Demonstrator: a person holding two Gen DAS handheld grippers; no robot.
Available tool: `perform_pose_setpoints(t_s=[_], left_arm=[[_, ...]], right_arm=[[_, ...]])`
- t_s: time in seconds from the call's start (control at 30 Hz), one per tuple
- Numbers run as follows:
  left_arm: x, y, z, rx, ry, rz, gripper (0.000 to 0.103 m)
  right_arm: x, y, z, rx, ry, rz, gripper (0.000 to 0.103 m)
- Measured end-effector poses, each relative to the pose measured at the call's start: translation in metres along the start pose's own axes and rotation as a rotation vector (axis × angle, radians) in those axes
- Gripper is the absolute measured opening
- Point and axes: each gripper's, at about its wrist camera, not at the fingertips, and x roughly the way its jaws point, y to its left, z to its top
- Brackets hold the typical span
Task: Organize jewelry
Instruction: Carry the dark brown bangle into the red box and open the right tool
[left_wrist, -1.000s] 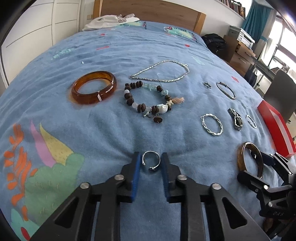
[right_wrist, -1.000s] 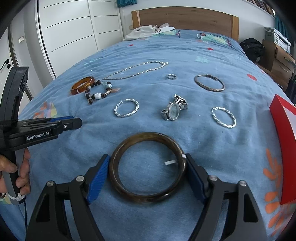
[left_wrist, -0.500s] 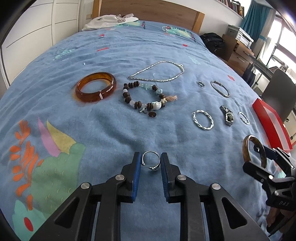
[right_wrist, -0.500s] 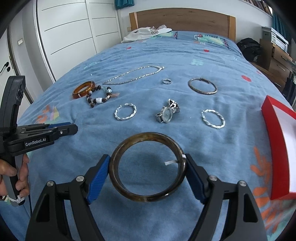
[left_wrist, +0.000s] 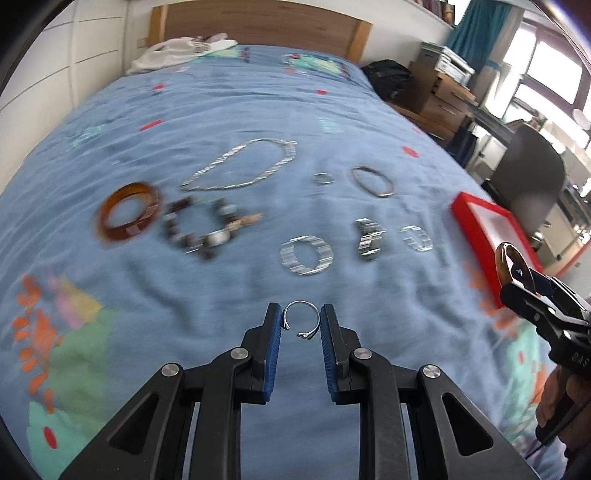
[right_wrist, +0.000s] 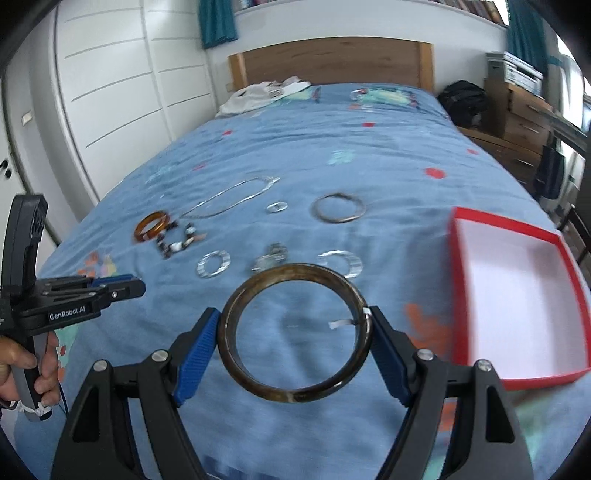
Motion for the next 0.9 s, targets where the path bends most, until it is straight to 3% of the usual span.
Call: perform_pose_setpoints(t_s=[0.3, 0.5, 0.67, 0.9], left_arm=[[0.048, -0.117, 0.058, 0.094, 0.012, -0.188, 0.021], [0.093, -0.193, 0.100, 0.192, 0.016, -0.274, 0.021], [0.128, -0.238, 0.118, 0.267, 0.042, -0.306, 0.021], [0.165, -0.262, 0.118, 0.338, 0.095, -0.277, 0.021]], right_arm=[[-0.026, -0.151, 0.036, 0.044, 0.009, -0.102, 0.077], [-0.007, -0.227, 0.056, 0.042, 0.042, -0.081, 0.077], [0.021, -0.257, 0.058, 0.012, 0.102, -0.009, 0.077], [0.048, -0.279, 0.052, -0.055, 0.181, 0.065, 0.077]])
